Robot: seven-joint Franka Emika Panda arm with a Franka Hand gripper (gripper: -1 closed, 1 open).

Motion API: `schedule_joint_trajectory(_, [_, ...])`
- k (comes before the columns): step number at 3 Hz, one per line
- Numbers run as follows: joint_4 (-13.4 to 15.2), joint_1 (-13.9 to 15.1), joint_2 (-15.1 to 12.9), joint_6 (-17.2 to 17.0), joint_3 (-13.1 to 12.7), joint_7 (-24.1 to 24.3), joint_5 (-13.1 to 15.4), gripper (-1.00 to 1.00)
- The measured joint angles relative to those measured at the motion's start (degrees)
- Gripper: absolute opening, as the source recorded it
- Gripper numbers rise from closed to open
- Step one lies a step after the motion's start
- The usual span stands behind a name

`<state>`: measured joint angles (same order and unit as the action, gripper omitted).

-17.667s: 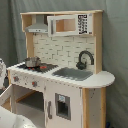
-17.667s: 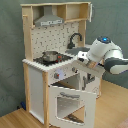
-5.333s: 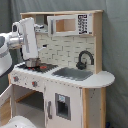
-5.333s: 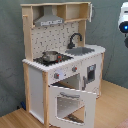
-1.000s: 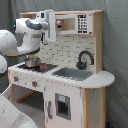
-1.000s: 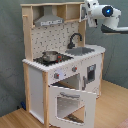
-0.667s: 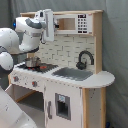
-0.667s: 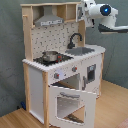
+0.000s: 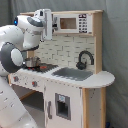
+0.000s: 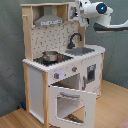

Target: Play with the kitchen

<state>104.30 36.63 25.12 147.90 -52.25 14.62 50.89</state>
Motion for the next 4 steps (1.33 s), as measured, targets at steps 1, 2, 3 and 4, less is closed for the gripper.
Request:
schedule_joint_trajectory(1, [-2.4, 3.6, -2.0, 0.0, -4.2, -0.7, 0.1, -1.0])
schedule_joint_trajectory(2, [-4.5, 7.2, 1.4, -1.3, -5.9, -0.3, 0.1, -1.0])
schedule_joint_trajectory(3, [-4.4, 7.3, 4.0, -5.3, -4.9, 1.4, 0.1, -1.0])
schedule_joint_trajectory(4, [-4.4, 7.3, 4.0, -5.3, -4.8, 1.4, 0.1, 1.0])
